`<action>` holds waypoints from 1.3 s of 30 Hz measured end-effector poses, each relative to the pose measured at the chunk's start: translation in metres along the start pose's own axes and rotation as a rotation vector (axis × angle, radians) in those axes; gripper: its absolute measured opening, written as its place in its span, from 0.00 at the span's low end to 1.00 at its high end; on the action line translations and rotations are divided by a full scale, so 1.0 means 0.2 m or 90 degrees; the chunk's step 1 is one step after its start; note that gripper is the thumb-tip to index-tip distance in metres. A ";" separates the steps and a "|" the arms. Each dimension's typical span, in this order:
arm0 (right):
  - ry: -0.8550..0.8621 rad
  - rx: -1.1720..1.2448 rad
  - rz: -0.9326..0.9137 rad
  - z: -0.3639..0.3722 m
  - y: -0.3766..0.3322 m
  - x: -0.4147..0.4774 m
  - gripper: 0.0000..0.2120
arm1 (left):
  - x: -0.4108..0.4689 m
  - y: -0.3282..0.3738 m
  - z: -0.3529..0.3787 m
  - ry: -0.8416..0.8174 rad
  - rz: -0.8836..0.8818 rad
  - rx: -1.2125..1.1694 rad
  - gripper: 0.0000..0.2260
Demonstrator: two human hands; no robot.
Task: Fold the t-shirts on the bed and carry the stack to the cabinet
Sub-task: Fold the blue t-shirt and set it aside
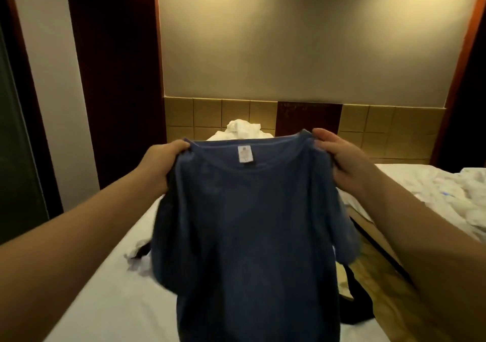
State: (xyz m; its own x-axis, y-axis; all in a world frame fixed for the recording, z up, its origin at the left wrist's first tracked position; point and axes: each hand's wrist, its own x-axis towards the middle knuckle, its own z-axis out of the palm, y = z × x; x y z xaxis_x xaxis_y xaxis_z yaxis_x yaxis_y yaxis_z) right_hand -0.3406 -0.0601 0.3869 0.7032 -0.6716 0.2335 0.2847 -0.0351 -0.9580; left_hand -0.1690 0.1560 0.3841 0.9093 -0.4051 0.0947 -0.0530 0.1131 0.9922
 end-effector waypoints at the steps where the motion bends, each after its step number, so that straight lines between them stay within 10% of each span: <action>1: -0.015 -0.002 0.008 0.05 0.02 -0.02 0.11 | -0.04 -0.01 0.04 0.000 -0.063 -0.079 0.06; 7: 0.031 0.018 0.035 0.38 0.29 -0.31 0.10 | -0.37 -0.34 0.25 -0.118 -0.051 -0.189 0.07; 16: 0.095 -0.117 -0.171 0.55 0.54 -0.68 0.11 | -0.58 -0.50 0.14 -0.020 0.042 -0.102 0.08; 39: 0.046 -0.145 -0.212 0.67 0.61 -0.76 0.15 | -0.58 -0.52 0.04 -0.012 0.157 -0.016 0.05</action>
State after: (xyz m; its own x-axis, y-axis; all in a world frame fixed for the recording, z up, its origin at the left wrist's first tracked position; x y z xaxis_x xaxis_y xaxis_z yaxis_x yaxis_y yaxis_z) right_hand -0.3262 0.1367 0.2567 0.5468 -0.6461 0.5325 0.3321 -0.4165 -0.8463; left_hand -0.2733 0.1835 0.2712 0.8625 -0.3792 0.3352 -0.2620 0.2322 0.9367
